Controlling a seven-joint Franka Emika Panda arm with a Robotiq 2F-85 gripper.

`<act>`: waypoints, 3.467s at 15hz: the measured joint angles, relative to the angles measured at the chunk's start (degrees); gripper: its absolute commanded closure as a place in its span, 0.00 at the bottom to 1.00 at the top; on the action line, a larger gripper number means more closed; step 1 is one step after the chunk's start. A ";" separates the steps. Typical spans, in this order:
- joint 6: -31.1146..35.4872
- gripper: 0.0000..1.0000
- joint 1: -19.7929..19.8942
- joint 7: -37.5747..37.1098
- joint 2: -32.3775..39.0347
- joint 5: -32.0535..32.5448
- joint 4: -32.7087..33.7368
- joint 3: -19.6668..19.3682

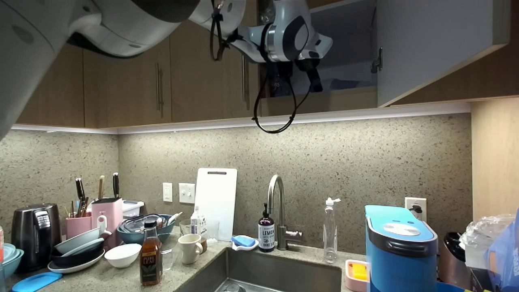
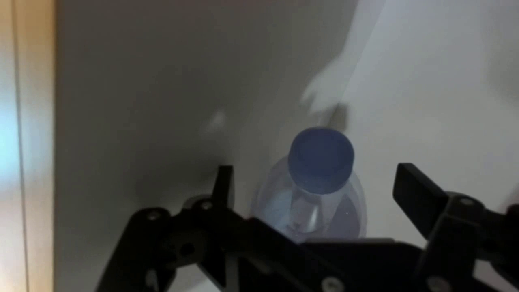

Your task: Remove the water bottle from the open upper cabinet and place it on the counter in front of the sink

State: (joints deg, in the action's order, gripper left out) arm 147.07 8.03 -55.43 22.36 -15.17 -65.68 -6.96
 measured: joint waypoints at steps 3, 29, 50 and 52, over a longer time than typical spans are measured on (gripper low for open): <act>0.00 0.00 0.02 0.00 1.07 0.00 1.40 0.17; -3.18 0.86 3.02 2.20 4.30 -1.07 10.41 4.08; -25.58 0.86 2.48 2.98 -13.16 7.31 -4.13 3.07; -29.86 0.86 2.61 7.58 -14.13 3.83 -4.13 3.20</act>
State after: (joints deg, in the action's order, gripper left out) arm 117.20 10.63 -47.85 8.23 -11.33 -69.81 -3.77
